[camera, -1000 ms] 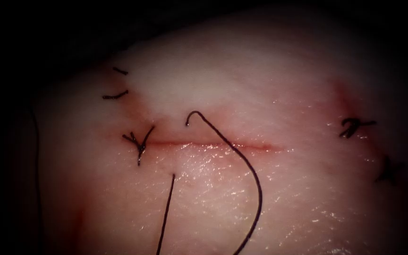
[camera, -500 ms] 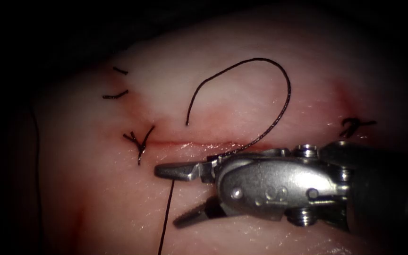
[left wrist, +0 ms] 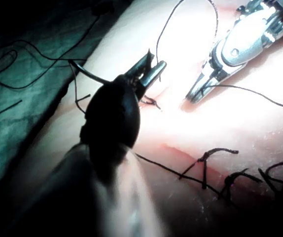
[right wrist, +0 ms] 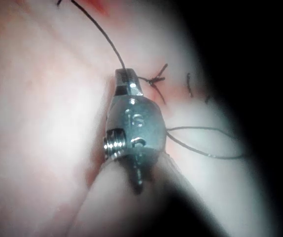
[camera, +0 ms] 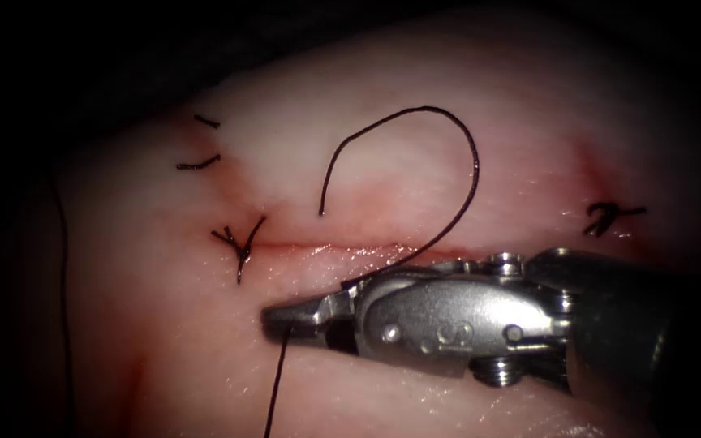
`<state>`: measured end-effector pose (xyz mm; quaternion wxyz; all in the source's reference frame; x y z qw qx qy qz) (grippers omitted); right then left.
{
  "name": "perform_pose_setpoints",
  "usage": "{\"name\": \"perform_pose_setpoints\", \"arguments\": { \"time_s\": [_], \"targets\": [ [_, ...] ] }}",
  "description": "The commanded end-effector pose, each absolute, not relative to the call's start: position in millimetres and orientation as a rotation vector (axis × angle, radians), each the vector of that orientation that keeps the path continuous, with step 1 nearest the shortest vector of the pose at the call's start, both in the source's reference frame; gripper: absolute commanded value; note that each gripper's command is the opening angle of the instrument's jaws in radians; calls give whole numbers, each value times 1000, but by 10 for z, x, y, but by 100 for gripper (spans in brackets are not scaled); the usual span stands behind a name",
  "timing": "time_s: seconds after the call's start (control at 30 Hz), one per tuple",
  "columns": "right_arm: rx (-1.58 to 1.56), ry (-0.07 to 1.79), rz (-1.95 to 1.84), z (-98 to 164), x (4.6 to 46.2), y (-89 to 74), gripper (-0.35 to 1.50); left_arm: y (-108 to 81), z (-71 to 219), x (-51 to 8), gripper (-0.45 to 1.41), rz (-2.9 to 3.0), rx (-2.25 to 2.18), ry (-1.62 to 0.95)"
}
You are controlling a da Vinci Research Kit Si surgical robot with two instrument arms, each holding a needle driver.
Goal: Wound Closure
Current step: Use the right hand to pull the full suture through except for a short tail.
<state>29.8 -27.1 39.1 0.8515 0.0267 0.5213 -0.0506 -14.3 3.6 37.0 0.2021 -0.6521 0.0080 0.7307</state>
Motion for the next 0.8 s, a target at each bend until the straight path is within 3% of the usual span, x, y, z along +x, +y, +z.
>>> {"name": "perform_pose_setpoints", "arguments": {
  "time_s": [0.03,0.8],
  "targets": [
    [54,1101,-110,389,309,-262,-35,44,373,-147,-45,2040,-1825,27],
    [97,1116,-152,327,311,-355,-35,48,380,-146,-45,2038,-1830,24]
  ]
}}
